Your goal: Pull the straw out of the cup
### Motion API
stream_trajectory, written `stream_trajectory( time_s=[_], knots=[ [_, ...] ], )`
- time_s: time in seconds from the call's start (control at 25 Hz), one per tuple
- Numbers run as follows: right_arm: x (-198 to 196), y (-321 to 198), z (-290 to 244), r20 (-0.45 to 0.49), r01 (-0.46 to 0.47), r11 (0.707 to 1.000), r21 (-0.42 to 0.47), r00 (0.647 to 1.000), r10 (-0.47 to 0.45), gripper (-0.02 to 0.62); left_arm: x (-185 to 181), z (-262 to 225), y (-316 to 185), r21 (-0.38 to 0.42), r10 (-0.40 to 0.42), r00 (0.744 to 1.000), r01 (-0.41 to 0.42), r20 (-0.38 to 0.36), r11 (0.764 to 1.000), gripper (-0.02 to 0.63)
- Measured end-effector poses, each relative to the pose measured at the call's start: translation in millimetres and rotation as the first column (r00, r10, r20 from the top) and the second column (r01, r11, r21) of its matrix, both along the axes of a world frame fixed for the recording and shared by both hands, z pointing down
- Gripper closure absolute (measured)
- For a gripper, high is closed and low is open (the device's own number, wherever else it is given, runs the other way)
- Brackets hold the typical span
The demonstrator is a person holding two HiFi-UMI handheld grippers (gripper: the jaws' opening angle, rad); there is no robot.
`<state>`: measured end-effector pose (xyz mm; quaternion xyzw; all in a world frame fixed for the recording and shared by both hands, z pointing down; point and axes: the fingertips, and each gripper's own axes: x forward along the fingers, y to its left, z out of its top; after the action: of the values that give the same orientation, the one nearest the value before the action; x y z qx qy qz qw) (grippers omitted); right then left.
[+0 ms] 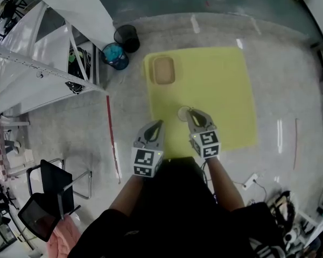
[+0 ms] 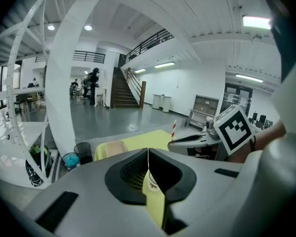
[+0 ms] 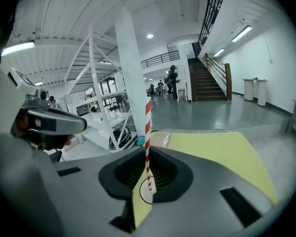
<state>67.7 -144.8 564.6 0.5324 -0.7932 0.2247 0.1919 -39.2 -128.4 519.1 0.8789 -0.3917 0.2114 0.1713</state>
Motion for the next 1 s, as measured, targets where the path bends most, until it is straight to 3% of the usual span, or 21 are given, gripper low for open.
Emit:
stream_trajectory(
  time_s=[0.48, 0.76, 1.0],
  knots=[
    [-17.7, 23.7, -69.4, -0.025, -0.113, 0.988, 0.104, 0.993, 0.116, 0.557, -11.8, -37.7, -4.3, 0.088, 0.095, 0.993, -0.089, -0.069, 0.992, 0.560],
    [-30.7, 44.5, -103.0, -0.026, -0.211, 0.959, 0.188, 0.975, 0.220, 0.557, -23.1, -48.4, 7.2, 0.125, 0.147, 0.983, -0.133, -0.111, 0.983, 0.560],
    [-23.3, 64.1, -137.6, -0.003, -0.285, 0.912, 0.295, 0.954, 0.300, 0.557, -15.1, -58.0, 14.2, 0.157, 0.211, 0.967, -0.189, -0.143, 0.969, 0.560]
  ],
)
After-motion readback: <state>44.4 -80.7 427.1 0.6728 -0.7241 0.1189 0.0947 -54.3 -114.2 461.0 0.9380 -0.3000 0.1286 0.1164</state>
